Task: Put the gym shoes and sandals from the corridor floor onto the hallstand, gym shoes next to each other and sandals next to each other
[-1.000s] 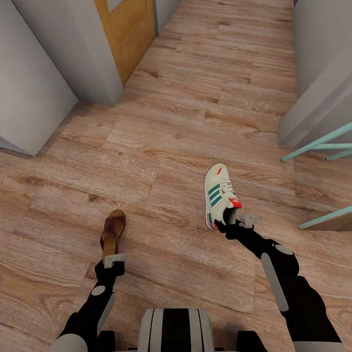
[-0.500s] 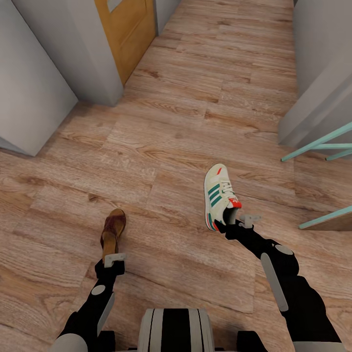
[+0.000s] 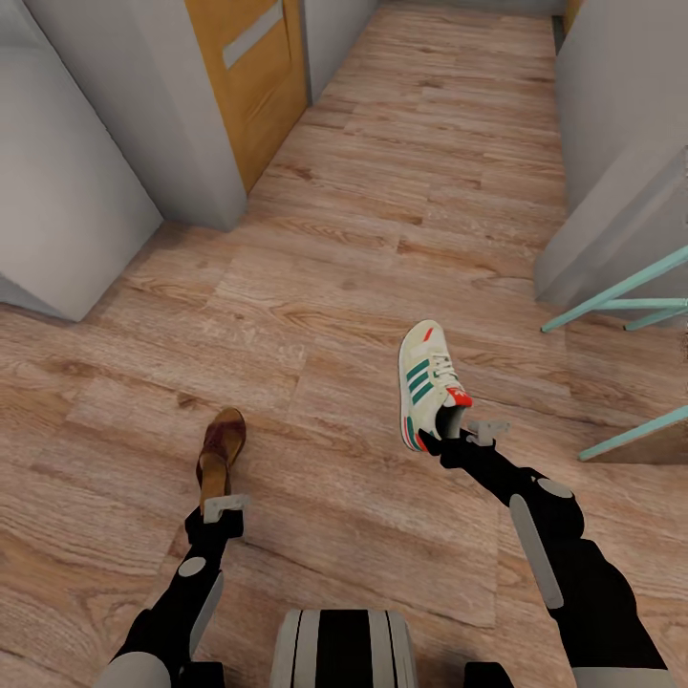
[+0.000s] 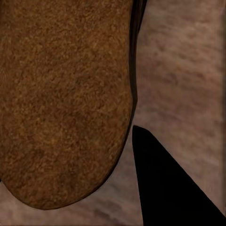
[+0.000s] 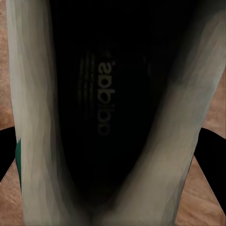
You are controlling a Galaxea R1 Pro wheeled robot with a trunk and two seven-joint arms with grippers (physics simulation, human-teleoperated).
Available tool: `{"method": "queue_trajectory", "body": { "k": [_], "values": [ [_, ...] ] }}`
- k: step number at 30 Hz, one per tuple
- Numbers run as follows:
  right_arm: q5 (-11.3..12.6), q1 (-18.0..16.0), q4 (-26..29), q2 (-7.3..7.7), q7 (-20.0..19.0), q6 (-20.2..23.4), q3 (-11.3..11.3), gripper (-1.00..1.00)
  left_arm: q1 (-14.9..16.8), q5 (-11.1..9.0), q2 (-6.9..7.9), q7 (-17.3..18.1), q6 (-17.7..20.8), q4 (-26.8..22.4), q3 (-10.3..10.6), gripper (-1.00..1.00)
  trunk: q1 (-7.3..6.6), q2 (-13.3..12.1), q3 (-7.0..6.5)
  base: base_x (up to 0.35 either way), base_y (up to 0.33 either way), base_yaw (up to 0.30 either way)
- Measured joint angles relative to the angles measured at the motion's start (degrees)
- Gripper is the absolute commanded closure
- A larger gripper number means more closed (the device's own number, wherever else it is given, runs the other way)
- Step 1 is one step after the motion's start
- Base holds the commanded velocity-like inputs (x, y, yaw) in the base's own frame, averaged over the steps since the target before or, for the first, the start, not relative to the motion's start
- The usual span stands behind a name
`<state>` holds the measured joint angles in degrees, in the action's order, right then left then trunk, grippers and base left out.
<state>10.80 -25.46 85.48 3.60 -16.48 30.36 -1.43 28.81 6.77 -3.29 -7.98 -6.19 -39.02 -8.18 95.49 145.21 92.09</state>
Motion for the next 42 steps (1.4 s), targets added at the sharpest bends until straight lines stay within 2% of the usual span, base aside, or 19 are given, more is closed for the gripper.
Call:
{"method": "queue_trajectory", "body": {
  "k": [28,33,42],
  "values": [
    [-0.30,0.08,-0.09,0.00,-0.08,-0.13,0.09,1.00,-0.08,0.00,0.08,0.61,0.62,0.09,0.25,1.00,-0.72,-0.38,-6.21,0.000,0.000,0.000],
    [-0.66,0.14,-0.02,0.17,-0.02,-0.05,0.03,1.00,-2.43,-0.01,0.12,0.58,0.13,-0.03,0.20,1.00,-0.85,-0.44,-7.66,0.000,0.000,0.000],
    [-3.63,0.25,0.13,2.66,-0.11,-0.11,0.00,1.00,-6.44,-0.48,0.31,0.62,-0.07,-0.70,-0.11,1.00,-1.08,-0.56,-10.45,0.000,0.000,0.000]
  ]
}}
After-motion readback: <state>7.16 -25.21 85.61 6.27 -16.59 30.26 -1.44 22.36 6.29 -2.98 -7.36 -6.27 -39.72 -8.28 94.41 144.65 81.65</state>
